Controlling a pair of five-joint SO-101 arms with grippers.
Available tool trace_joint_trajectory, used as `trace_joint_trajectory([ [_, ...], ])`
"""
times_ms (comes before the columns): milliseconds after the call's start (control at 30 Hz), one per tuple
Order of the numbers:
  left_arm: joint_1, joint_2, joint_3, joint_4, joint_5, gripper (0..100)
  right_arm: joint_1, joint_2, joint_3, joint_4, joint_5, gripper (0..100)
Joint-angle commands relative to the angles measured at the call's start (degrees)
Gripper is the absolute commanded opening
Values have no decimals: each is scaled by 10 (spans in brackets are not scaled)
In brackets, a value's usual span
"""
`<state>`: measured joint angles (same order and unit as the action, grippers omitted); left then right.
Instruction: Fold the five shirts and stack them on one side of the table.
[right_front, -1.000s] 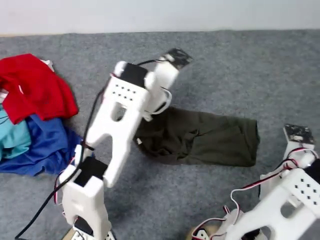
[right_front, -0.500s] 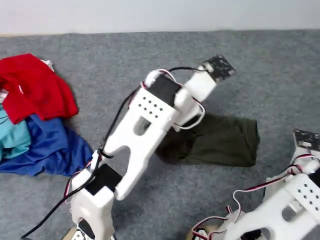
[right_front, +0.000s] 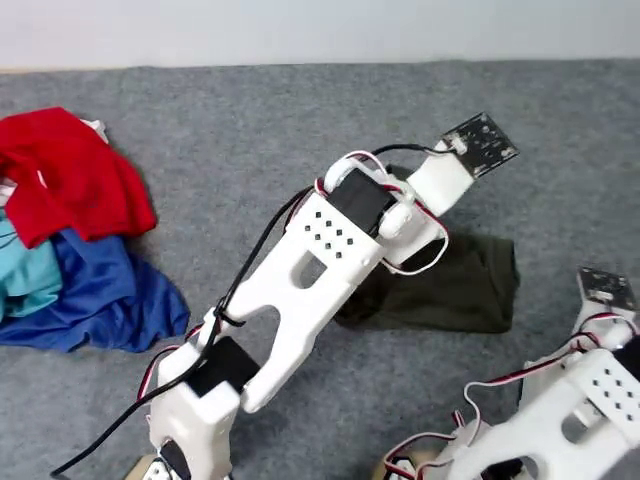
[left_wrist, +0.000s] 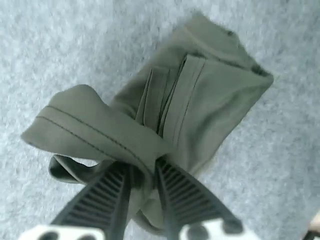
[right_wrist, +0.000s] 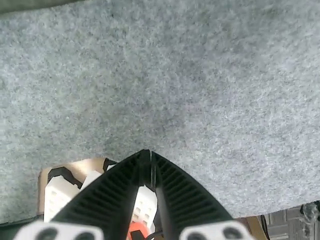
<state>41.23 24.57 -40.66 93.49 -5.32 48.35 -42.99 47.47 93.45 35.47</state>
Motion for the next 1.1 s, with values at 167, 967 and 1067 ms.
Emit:
trace_joint_trajectory([
  [167, 21, 150, -201, 31, 4, 3, 19, -11, -2, -10, 4, 22],
  [967, 85, 271, -349, 60, 55, 178, 19, -11, -1, -12, 4, 21],
  [1067, 84, 252, -349, 60, 54, 178, 19, -11, -1, -12, 4, 21],
])
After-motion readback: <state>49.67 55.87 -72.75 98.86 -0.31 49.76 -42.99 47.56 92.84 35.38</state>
